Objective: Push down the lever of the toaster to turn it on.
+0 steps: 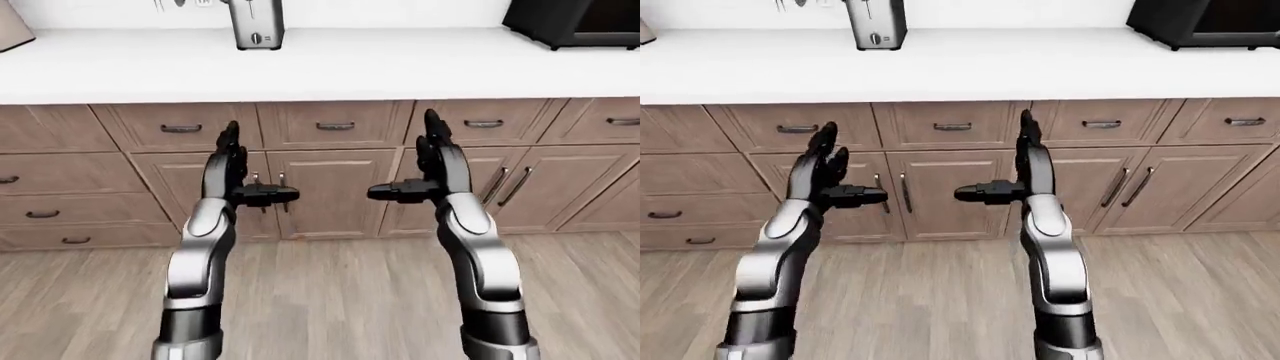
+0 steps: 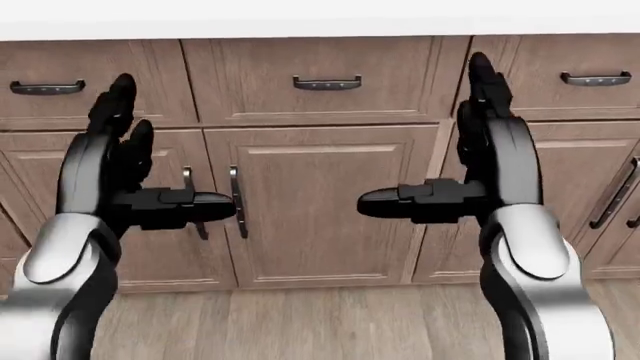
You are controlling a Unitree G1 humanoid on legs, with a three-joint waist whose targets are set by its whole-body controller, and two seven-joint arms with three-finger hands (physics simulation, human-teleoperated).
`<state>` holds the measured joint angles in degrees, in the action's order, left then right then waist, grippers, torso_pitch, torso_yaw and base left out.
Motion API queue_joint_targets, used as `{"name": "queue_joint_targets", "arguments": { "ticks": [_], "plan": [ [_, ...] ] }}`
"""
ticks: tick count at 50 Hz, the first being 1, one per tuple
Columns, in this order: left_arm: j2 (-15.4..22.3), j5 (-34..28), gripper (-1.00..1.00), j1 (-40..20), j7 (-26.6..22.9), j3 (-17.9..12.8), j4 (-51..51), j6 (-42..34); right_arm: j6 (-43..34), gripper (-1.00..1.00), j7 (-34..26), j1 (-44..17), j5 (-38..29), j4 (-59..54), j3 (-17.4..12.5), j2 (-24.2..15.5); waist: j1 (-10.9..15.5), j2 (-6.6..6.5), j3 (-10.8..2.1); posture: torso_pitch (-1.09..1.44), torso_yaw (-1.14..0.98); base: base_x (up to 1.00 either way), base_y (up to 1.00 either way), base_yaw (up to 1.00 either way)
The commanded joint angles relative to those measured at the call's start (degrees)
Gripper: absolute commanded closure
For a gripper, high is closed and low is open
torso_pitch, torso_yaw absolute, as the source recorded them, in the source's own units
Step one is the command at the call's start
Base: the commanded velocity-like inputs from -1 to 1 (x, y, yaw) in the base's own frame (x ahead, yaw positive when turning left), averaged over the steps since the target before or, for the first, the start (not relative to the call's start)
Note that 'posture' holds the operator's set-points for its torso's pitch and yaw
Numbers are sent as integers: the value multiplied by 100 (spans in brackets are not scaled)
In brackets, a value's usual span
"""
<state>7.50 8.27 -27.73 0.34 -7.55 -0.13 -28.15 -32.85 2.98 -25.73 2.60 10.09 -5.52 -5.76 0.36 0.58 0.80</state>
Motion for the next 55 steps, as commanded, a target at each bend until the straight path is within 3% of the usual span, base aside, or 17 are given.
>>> {"name": "queue_joint_targets", "arguments": {
  "ticks": [1, 7, 14, 20, 28, 29, 36, 39, 42, 44, 45, 46, 55],
  "plan": [
    [173, 352, -100, -617, 90, -95, -531, -538, -595, -100, 44, -366, 58, 494, 11, -90, -3, -21, -181, 0, 0, 0, 0, 0],
    [550, 792, -100, -1704, 272, -186, -375, -1155, -1389, -100, 186, -1489, 404, 343, -283, -464, -4, -32, -115, 0, 0, 0, 0, 0],
    [826, 1142, -100, -1881, 492, -405, -387, -1207, -1952, -100, 395, -2154, 771, 606, -394, -705, -3, -60, -65, 0, 0, 0, 0, 0],
    [1111, 1587, -100, -1956, 755, -558, -1052, -1759, -3105, -100, 578, -2507, 1223, 1697, -565, -954, -3, -58, 6, 0, 0, 0, 0, 0],
    [1229, 1898, -100, -1989, 985, -577, -1195, -1882, -3147, -100, 705, -2455, 1555, 1861, -590, -1006, 5, -54, 42, 0, 0, 0, 0, 0],
    [1230, 1929, -100, -2000, 1007, -570, -1206, -1901, -3123, -100, 720, -2436, 1567, 1841, -575, -1012, -9, -80, -83, 0, 0, 2, 5, 0],
    [1294, 2048, -100, -2015, 1085, -573, -1292, -1966, -3035, -100, 761, -2361, 1628, 1792, -532, -1033, -56, -159, 33, 0, 0, 6, 13, 0],
    [1289, 2069, -100, -2015, 1088, -551, -1302, -1971, -3034, -100, 761, -2366, 1655, 1812, -533, -1034, -74, -120, 33, 0, 0, 10, 33, 0],
    [1265, 2046, -100, -1983, 1066, -497, -1315, -1945, -3010, -100, 754, -2344, 1653, 1803, -504, -1039, -106, -311, 29, 0, 0, 11, 33, 0],
    [1263, 2043, -100, -1988, 1053, -503, -1301, -1950, -2960, -100, 739, -2330, 1640, 1753, -507, -1049, -172, -634, 14, 0, 0, 11, 32, 0],
    [1266, 2039, -100, -1993, 1051, -505, -1297, -1957, -2956, -100, 739, -2328, 1633, 1745, -500, -1050, -110, -450, 43, 0, 0, 10, 33, 0],
    [1264, 2031, -100, -1990, 1045, -503, -1292, -1951, -2913, -100, 724, -2291, 1609, 1721, -471, -1048, -155, -488, 70, 0, 0, 11, 33, 0],
    [1256, 2072, -100, -2022, 1071, -516, -1409, -2048, -3025, -100, 727, -2338, 1652, 1815, -515, -1040, -79, -124, 31, 0, 0, 10, 32, 0]
  ]
}}
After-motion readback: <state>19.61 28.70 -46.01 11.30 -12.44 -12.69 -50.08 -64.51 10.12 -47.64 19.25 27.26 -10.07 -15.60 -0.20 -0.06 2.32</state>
